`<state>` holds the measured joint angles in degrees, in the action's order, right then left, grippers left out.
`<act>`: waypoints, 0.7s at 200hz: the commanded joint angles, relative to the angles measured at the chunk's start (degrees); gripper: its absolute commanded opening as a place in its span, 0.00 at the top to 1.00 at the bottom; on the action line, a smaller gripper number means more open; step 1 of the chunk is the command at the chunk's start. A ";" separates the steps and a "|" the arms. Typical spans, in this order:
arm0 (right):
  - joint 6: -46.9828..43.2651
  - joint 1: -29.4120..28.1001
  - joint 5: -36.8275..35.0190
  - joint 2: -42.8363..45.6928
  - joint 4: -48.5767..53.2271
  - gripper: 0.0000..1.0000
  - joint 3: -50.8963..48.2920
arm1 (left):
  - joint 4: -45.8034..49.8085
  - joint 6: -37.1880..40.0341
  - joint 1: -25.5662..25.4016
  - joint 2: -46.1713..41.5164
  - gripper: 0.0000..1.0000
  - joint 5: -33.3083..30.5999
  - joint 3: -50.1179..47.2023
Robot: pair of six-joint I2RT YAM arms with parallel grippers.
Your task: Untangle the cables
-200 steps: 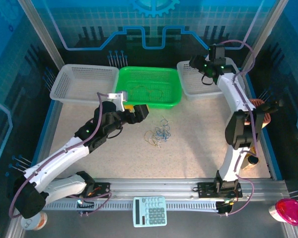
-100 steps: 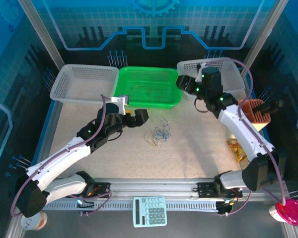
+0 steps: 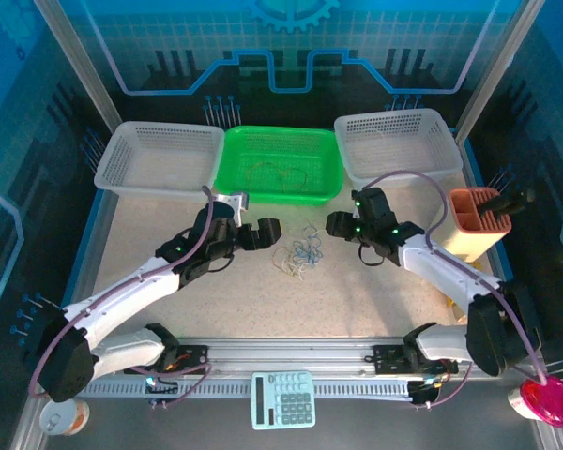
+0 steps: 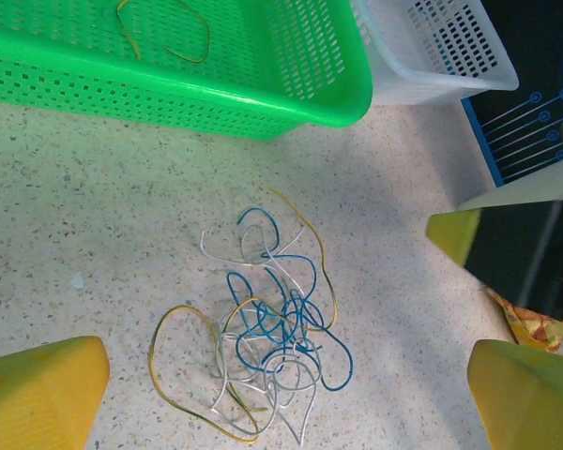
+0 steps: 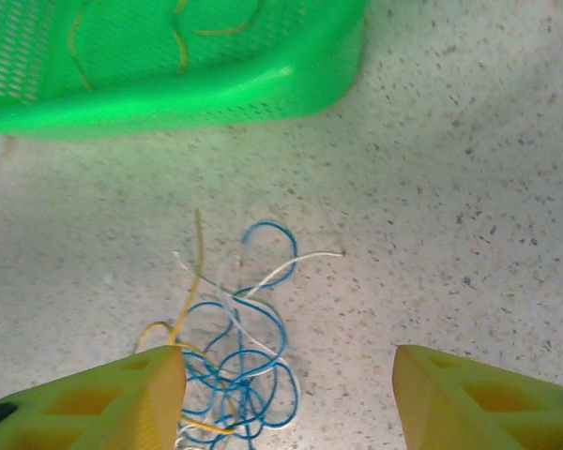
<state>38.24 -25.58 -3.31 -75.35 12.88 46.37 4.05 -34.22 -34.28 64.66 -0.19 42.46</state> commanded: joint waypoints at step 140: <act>11.57 -3.00 0.11 -21.94 -2.43 0.57 10.90 | -1.84 -1.38 0.62 -0.83 0.01 1.99 -1.24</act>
<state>48.01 -27.81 -2.59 -95.00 10.68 55.24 3.57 -34.63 -34.26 64.82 0.78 41.82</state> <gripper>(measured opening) 0.436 0.992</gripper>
